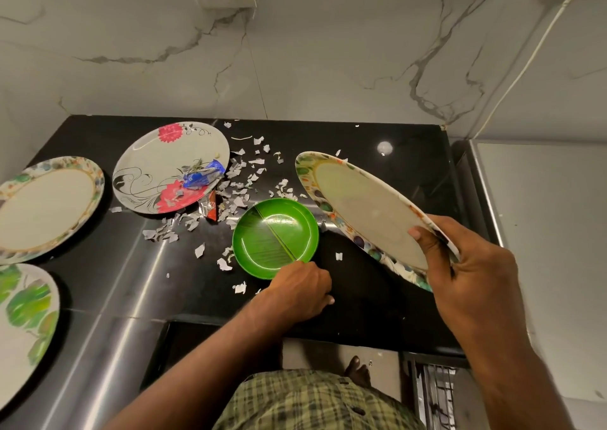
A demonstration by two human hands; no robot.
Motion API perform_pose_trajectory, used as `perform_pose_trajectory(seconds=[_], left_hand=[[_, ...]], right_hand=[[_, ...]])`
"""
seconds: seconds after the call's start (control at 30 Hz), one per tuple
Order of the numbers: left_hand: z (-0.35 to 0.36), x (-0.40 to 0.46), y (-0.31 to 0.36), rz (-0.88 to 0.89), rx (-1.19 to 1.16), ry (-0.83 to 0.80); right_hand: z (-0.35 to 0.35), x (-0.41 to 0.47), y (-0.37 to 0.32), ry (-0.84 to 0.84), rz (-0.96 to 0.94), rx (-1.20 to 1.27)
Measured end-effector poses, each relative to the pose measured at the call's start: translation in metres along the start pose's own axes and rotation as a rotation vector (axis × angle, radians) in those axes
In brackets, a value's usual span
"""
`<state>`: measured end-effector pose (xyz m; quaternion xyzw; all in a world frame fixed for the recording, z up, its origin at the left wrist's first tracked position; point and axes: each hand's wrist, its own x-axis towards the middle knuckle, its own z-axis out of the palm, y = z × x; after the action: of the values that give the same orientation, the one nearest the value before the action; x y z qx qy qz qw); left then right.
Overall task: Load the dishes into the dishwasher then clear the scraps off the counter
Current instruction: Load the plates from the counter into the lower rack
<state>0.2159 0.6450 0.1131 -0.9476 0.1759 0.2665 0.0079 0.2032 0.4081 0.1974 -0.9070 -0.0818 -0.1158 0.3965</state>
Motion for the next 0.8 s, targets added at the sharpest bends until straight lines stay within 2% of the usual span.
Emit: perform_pose_trajectory(seconds=[0.23, 0.37, 0.67, 0.8], left_hand=[[-0.001, 0.004, 0.005, -0.058, -0.060, 0.005], [-0.004, 0.009, 0.014, -0.074, -0.011, 0.023], [-0.005, 0.019, 0.025, 0.032, 0.204, 0.028], [-0.005, 0.023, 0.022, 0.080, 0.244, 0.028]], right_hand=[[-0.009, 0.000, 0.008, -0.051, -0.046, -0.010], [-0.009, 0.005, 0.006, -0.078, -0.098, -0.031], [0.004, -0.006, -0.014, 0.028, -0.069, -0.082], [0.008, -0.014, -0.019, 0.013, -0.067, -0.094]])
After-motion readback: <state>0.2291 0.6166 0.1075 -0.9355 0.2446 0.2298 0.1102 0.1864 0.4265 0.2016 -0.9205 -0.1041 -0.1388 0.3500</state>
